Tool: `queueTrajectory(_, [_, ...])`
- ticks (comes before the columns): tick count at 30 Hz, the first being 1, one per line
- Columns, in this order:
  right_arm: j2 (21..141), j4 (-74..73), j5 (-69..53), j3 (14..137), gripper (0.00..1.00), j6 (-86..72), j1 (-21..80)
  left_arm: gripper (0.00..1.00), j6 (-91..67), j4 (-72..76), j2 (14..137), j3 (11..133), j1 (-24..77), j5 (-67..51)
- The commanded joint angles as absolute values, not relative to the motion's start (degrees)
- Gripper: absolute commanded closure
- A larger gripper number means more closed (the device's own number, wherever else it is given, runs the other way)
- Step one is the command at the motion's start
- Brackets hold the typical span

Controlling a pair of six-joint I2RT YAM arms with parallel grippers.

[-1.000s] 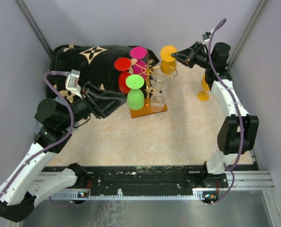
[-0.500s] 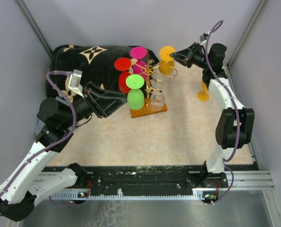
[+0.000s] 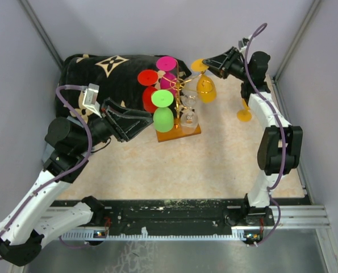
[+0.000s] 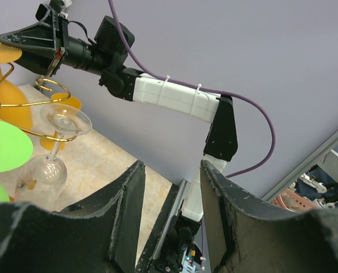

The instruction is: Place the wine glass upside down on the wine glass rack

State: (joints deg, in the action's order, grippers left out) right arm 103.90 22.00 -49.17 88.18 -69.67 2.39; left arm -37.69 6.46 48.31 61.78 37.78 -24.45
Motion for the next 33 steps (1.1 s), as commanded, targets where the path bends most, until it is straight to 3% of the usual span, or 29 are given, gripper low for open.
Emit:
queueTrajectory(1, [102.9,29.9,-49.0,88.3,0.67,-71.6,2.5,0.5,-37.5,7.6,47.6,61.3,37.6,-24.7])
queueTrajectory(8, [101.1,31.1,-48.8,84.3,0.53,-71.4,1.9,0.5,-37.3,7.2,46.9,61.3,37.6,-24.7])
queueTrajectory(33, [94.2,31.6,-45.9,78.6,0.48,-68.4,-0.3,0.5,-37.0,6.8,46.7,62.1,37.6,-25.3])
